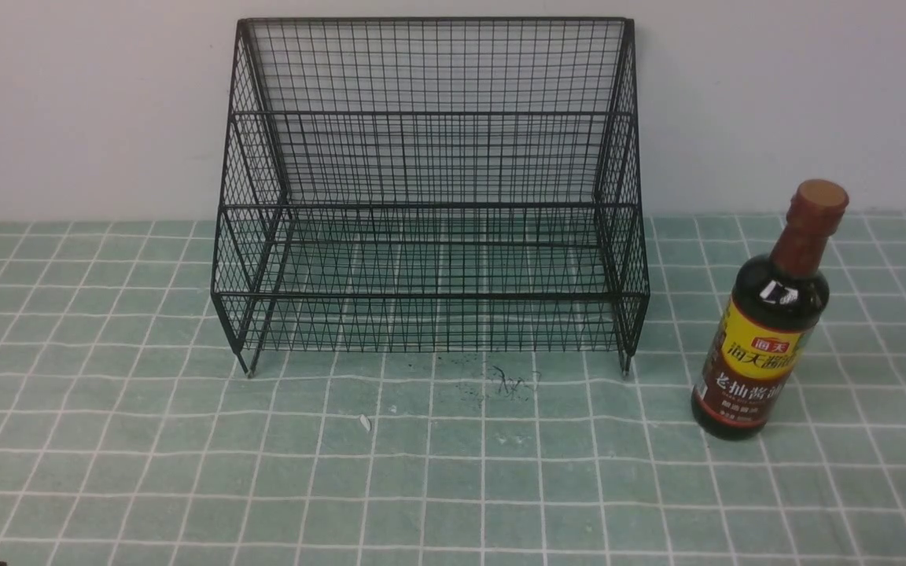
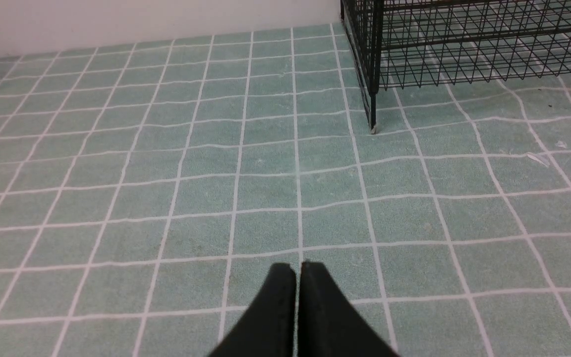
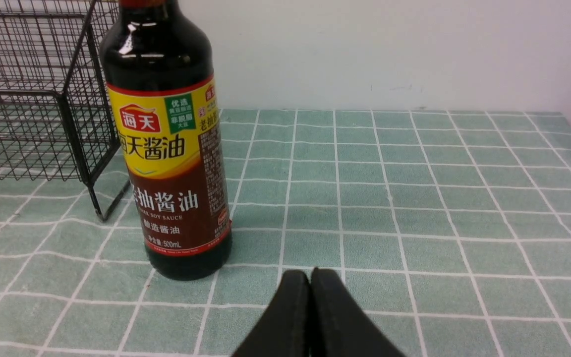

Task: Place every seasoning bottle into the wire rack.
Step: Use the right arm to grab the condiment bottle closest to it

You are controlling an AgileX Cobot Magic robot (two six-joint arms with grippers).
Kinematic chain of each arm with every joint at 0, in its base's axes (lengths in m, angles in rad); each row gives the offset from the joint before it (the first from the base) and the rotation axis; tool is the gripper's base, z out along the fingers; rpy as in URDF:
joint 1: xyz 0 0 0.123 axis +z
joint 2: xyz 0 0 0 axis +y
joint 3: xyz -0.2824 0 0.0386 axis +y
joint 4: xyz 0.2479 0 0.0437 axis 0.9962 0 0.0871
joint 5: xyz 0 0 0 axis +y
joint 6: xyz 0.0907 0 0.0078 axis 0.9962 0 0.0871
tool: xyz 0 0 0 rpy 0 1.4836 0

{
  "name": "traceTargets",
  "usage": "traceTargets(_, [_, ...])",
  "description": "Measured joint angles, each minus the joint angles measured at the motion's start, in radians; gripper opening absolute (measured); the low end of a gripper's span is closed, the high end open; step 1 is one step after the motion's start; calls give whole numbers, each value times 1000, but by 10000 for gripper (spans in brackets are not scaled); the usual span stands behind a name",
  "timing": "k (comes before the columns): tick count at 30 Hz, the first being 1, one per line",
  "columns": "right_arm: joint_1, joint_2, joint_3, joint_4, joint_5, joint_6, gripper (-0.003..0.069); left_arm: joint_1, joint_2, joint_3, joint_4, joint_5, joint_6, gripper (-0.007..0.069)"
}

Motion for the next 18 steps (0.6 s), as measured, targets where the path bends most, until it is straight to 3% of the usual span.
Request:
traceTargets(4, [0, 0, 3, 39, -69, 30, -15, 0, 0, 0, 0, 0, 0, -6])
traceTargets(10, [0, 0, 3, 210, -361, 158, -15, 0, 0, 0, 0, 0, 0, -6])
traceTargets(18, [0, 0, 3, 243, -557, 168, -15, 0, 0, 0, 0, 0, 0, -6])
